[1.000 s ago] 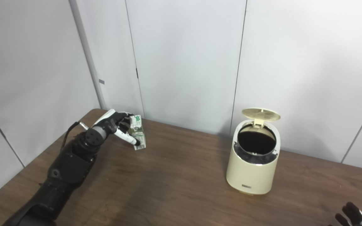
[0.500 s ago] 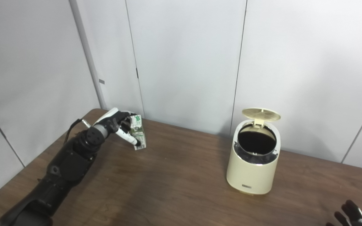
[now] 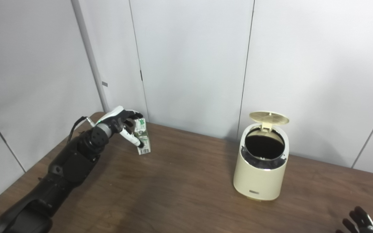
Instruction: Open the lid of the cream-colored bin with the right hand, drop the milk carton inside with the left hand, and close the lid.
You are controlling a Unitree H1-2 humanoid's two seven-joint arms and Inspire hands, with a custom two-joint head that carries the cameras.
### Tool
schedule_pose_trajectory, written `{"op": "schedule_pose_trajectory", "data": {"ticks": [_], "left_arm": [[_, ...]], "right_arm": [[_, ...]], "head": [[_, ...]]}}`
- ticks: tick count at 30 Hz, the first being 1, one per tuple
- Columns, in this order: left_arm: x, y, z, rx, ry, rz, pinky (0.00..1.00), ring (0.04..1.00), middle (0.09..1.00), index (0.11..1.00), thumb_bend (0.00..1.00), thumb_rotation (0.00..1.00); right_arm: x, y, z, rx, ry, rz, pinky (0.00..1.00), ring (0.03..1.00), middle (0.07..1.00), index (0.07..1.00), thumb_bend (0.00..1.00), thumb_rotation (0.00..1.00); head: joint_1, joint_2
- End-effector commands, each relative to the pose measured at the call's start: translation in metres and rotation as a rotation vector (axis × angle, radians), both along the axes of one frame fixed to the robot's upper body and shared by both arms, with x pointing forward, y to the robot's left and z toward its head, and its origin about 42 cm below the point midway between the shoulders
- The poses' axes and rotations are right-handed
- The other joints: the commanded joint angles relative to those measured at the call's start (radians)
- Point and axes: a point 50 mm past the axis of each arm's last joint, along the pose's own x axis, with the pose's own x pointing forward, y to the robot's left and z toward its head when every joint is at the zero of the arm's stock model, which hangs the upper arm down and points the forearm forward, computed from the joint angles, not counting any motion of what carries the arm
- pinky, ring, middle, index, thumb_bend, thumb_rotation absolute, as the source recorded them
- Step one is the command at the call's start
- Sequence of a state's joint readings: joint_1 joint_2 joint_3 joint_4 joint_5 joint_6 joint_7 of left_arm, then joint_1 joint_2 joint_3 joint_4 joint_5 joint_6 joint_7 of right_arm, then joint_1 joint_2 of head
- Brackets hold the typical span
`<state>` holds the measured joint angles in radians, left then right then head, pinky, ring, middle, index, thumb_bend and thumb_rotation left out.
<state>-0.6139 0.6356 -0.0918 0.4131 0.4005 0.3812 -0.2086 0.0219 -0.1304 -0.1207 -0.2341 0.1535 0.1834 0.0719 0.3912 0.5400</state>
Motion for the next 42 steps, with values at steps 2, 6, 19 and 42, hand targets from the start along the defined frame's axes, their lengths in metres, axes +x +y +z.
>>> {"op": "schedule_pose_trajectory", "data": {"ticks": [2, 6, 19, 42], "left_arm": [[0.0101, 0.0054, 0.0437, 0.048, -0.114, -0.003, 0.71, 0.810, 0.873, 0.875, 0.90, 0.00], [0.0096, 0.0047, 0.0430, 0.044, -0.117, -0.006, 0.71, 0.789, 0.847, 0.869, 0.90, 0.00], [0.0114, 0.0060, 0.0387, -0.052, -0.152, -0.011, 0.59, 0.674, 0.760, 0.818, 0.89, 0.00], [0.0129, 0.0020, 0.0343, 0.030, -0.251, -0.008, 0.48, 0.493, 0.492, 0.506, 0.54, 0.00]], "right_arm": [[0.0072, -0.0002, 0.0137, -0.001, -0.074, 0.008, 0.82, 0.907, 0.935, 0.930, 0.54, 0.81], [0.0072, -0.0004, 0.0142, -0.008, -0.075, 0.008, 0.82, 0.907, 0.931, 0.929, 0.53, 0.82], [0.0083, 0.0002, 0.0123, 0.001, -0.064, -0.002, 0.81, 0.905, 0.924, 0.919, 0.53, 0.80], [0.0080, -0.0034, 0.0118, 0.048, -0.061, -0.004, 0.83, 0.909, 0.924, 0.913, 0.53, 0.78]], "head": [[0.001, 0.001], [0.001, 0.001], [-0.005, 0.003], [-0.001, 0.011]]}}
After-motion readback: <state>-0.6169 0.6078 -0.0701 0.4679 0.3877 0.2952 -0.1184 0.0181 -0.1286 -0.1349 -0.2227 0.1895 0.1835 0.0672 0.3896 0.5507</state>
